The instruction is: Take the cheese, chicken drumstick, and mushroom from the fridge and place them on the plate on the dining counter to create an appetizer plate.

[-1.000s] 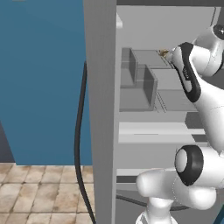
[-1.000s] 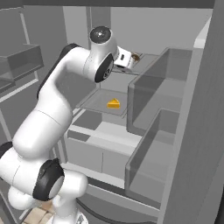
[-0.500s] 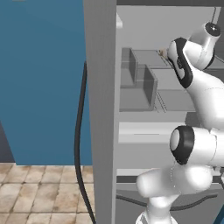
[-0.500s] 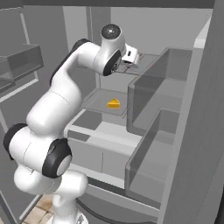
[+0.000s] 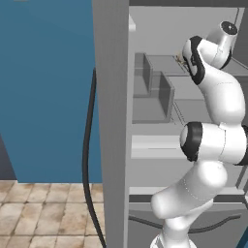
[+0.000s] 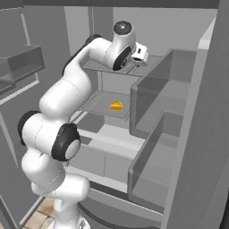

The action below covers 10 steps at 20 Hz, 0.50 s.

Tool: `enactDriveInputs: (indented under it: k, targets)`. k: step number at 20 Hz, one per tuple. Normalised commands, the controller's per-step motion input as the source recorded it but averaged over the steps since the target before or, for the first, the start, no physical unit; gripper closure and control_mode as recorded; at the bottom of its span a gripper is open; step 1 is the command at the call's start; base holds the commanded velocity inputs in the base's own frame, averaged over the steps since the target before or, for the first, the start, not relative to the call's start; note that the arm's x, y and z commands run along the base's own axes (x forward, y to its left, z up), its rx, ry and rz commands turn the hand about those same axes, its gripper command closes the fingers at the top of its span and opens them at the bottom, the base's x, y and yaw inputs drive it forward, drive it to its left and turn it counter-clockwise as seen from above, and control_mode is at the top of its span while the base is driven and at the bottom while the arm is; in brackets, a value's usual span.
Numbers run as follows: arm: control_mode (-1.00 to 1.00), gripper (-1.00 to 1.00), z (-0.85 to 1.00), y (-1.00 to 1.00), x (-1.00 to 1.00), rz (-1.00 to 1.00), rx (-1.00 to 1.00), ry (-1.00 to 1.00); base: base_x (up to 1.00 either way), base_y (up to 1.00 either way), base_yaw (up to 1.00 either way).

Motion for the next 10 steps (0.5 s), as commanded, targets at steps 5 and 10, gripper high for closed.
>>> enactDriveInputs:
  k: [5,10]
  targets:
    - [-1.00,-1.00,-0.06,-0.08,0.42,0.00,0.00,0.03,0.00,0.00,0.00]
    - [-1.00,-1.00,-0.25,0.00,0.44,0.00,0.00,0.00,0.00,0.00,0.00]
